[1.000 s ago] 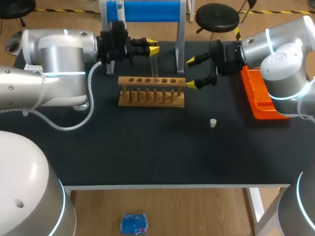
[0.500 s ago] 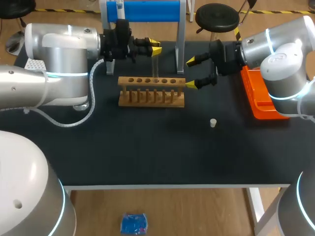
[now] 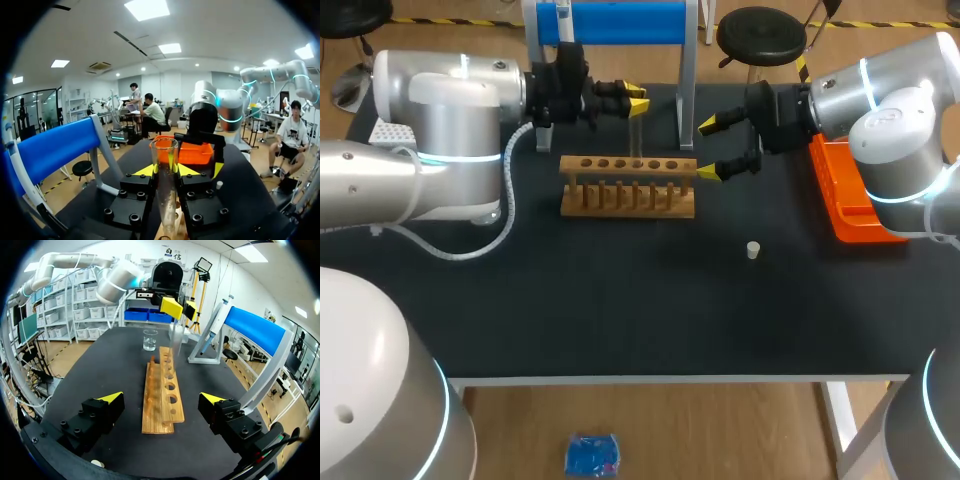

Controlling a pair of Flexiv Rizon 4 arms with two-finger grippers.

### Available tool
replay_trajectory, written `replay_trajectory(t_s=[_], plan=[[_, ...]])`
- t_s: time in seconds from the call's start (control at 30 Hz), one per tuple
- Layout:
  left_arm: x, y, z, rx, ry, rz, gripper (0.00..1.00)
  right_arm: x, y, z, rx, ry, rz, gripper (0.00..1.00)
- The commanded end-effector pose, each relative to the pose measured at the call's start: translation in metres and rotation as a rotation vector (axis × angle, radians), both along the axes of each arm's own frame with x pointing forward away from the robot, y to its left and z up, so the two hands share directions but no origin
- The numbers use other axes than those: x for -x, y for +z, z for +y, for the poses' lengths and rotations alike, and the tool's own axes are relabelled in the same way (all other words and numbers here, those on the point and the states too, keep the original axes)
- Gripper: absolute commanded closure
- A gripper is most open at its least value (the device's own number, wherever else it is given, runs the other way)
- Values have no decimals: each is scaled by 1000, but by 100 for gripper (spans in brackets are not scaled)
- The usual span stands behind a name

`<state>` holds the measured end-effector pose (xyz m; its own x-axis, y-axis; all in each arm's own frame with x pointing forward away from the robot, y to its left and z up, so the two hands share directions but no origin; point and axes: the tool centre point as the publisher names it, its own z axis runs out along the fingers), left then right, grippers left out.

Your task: Invert the test tube, pick up the pipette, mount the tip to pipette, aspirate from beaker and dispense into the tube, eject the tip, return the pipette, and cap with the stopper.

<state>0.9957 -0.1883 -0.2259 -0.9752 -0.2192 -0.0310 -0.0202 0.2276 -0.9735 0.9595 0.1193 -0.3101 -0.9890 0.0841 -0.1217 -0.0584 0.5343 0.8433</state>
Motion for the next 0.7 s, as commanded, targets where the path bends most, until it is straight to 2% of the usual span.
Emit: replay_trajectory(t_s=[0.03, 0.7], plan=[[-2, -1, -1, -5, -2, 4, 100, 0, 0, 0, 1, 1, 0, 0], [-2, -10, -2, -2, 0, 6, 100, 0, 0, 0, 1, 1, 0, 0]])
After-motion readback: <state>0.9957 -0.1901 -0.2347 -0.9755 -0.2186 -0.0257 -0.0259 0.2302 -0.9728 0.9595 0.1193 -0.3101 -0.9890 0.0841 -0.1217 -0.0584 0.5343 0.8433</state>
